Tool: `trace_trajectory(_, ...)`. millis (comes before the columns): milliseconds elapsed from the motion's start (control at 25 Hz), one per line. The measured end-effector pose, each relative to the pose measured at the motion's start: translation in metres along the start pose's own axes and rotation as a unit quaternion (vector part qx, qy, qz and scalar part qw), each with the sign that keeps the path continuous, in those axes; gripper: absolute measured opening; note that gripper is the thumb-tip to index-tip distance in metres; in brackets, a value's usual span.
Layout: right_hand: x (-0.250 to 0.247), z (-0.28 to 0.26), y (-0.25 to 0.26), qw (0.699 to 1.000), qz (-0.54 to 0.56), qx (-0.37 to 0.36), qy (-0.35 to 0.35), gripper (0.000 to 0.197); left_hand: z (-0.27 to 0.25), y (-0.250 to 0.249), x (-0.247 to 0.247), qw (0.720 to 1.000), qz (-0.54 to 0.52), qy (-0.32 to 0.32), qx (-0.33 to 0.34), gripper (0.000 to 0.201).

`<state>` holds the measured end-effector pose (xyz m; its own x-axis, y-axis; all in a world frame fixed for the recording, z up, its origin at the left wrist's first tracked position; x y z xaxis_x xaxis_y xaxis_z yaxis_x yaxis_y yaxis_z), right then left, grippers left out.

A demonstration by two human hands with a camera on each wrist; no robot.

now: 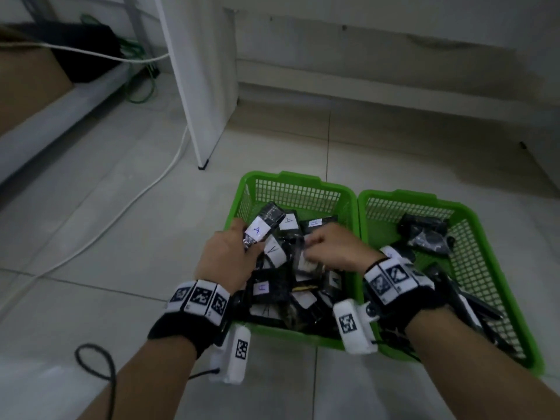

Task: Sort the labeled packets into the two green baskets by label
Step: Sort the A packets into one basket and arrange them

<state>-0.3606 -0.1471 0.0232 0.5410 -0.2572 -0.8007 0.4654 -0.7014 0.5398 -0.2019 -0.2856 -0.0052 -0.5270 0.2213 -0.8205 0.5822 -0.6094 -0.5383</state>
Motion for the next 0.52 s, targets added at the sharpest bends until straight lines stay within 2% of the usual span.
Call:
trace_trajectory(80, 0.003, 0.001, 0.004, 0.995, -0.094, -0.026, 0.022, 0.018, 0.006, -0.009, 0.001, 0.998, 0.033, -0.03, 0.037, 0.038)
trace_trajectory(200, -0.005, 0.028, 0.017, 0.99, -0.125, -0.027, -0.054, 0.026, 0.013, -0.019, -0.003, 0.987, 0.108, -0.087, 0.077, 0.035)
trace_trajectory(320, -0.004, 0.067, 0.031, 0.985, -0.138, -0.036, -0.102, 0.022, 0.019, -0.014, -0.006, 0.996, 0.056, -0.072, 0.019, 0.032)
trace_trajectory(440, 0.02, 0.087, 0.034, 0.985, -0.155, -0.039, -0.063, 0.04, 0.022, -0.01, -0.008, 0.997, 0.004, -0.08, 0.009, 0.029)
trace_trajectory(520, 0.034, 0.09, 0.034, 0.979, -0.184, -0.062, -0.059, 0.046, 0.023, -0.01, -0.009, 0.997, -0.007, -0.08, 0.005, 0.029)
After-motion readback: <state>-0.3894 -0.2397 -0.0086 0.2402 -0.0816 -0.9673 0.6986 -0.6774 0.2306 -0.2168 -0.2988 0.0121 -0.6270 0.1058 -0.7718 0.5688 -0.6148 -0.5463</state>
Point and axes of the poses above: each hand's wrist, its own z-axis towards the middle knuckle, its own x-axis out of the palm, y = z × x, the point moved 2 cm from there along z, towards the middle knuckle, and after that the axes turned 15 degrees about -y, right-handed, at the moved point
